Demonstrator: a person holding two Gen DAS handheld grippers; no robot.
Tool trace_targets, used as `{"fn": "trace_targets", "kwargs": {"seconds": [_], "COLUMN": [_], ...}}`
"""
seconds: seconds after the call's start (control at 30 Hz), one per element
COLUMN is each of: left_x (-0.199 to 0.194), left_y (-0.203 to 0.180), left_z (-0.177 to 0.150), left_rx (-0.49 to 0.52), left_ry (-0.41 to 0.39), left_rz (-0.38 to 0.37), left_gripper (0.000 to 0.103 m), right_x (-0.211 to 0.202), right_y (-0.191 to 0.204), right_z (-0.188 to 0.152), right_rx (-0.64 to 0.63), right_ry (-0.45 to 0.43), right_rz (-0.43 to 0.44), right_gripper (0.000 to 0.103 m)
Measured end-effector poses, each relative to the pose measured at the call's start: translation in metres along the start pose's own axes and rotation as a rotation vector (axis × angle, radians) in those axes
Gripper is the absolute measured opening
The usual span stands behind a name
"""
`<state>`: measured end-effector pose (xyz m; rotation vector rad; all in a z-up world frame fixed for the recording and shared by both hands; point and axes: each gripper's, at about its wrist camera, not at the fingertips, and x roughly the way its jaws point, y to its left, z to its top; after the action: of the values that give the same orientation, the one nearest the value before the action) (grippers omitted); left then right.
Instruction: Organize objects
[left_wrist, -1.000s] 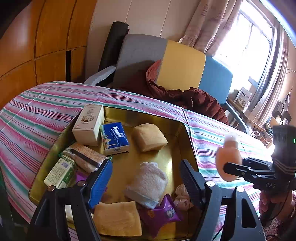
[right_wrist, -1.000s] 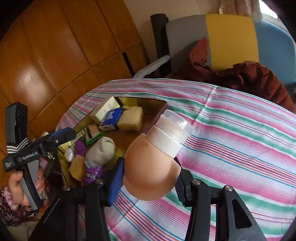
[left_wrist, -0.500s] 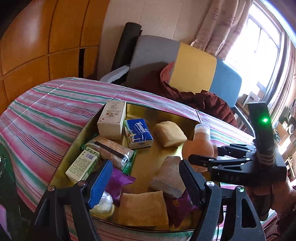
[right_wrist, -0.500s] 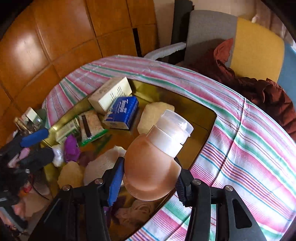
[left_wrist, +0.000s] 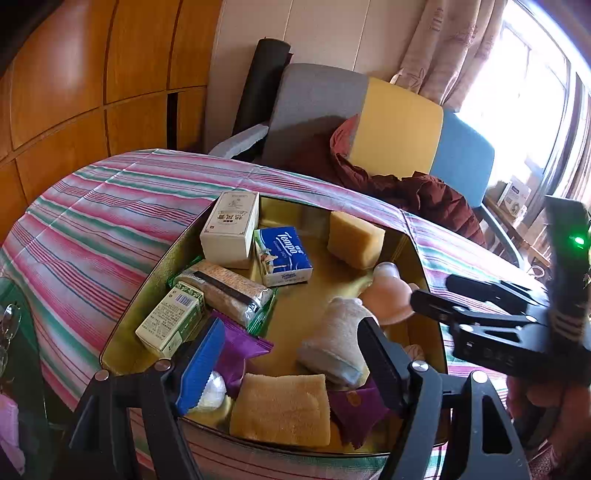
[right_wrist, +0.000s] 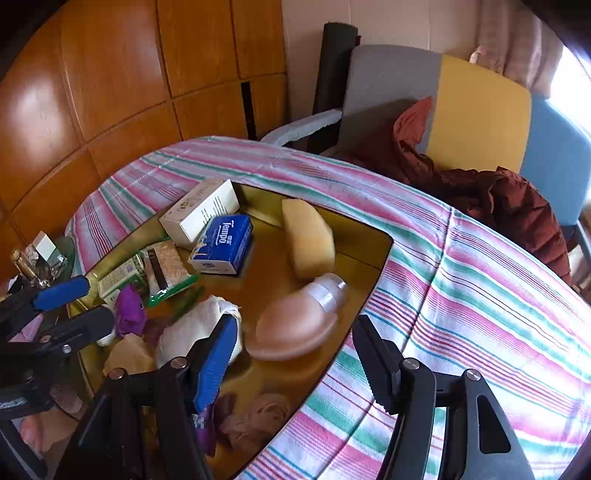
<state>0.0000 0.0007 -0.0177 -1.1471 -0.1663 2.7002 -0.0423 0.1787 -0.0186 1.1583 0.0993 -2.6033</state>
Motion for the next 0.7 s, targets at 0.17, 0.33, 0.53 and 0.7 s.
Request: {"fn": "trace_targets", "kwargs": {"seconds": [0.17,0.33,0.53,0.7], "left_x": [-0.002,-0.011,-0.024,-0.031], "left_y": [-0.001,0.003,0.005,0.004], "left_z": [-0.002,-0.004,-0.002,-0.002], "left_rx": [-0.002,0.010,0.030,0.043], "left_ry": [0.019,0.003,-0.024,-0.026], "left_rz": [0.033,0.064,0.078,0.089], "left_gripper": [0.076,0.076,0.076,0.076], "right_x": [-0.014,-0.020,-0.027,-0.035], "right_y": [0.001,0.008,0.022,0.033], "right_z": [-0.010,-0.018,-0.023,-0.023], "right_rx": [0.064,0.099,0.140,0.144], "right_ry": [-0.007,0.031,0.045,0.036], "right_rz": [-0.022,-0.042,-0.043,-0.073], "right_gripper": [0.076,0.092,0.101,0.103]}}
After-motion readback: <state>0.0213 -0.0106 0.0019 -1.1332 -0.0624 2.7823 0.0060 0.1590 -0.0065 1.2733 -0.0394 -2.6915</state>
